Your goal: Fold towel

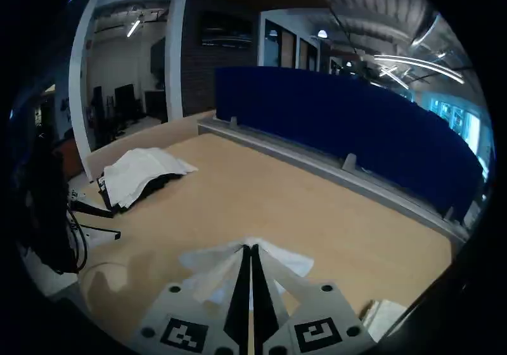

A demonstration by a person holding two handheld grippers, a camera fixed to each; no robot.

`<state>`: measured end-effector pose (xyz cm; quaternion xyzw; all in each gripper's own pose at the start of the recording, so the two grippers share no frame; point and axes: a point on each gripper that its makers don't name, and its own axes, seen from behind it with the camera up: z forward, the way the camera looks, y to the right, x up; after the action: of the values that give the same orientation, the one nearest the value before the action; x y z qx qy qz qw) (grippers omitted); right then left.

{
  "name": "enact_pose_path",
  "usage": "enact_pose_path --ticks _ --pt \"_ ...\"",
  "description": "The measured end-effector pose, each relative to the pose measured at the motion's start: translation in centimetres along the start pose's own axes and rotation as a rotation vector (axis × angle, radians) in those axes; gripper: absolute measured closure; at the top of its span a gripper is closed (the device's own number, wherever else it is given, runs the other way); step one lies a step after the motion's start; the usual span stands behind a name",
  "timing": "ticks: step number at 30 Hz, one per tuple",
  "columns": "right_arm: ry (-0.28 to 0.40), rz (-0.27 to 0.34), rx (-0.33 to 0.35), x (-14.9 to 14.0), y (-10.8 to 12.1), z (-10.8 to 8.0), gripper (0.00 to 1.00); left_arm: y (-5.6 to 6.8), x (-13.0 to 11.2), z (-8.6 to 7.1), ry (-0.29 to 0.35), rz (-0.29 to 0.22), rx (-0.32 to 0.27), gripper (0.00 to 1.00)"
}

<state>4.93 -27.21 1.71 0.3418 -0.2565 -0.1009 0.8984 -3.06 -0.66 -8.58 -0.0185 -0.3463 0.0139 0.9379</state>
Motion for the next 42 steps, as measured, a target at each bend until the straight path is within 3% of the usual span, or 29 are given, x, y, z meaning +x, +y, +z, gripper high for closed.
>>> enact_pose_path --ticks 7,15,32,42 --pt "0.018 0.027 -0.017 0.7 1.9 -1.0 0.98 0.2 0.1 0.0 0.001 0.002 -0.003 0.22" --pt "0.027 0.024 -0.069 1.2 5.6 -2.4 0.98 0.6 0.2 0.0 0.004 0.007 -0.008 0.22" --pt "0.008 0.051 -0.231 0.4 18.2 -5.9 0.98 0.8 0.1 -0.2 0.002 0.017 -0.007 0.22" --pt "-0.021 0.043 -0.289 -0.5 23.7 -7.0 0.98 1.2 0.3 -0.1 0.000 0.025 -0.007 0.22"
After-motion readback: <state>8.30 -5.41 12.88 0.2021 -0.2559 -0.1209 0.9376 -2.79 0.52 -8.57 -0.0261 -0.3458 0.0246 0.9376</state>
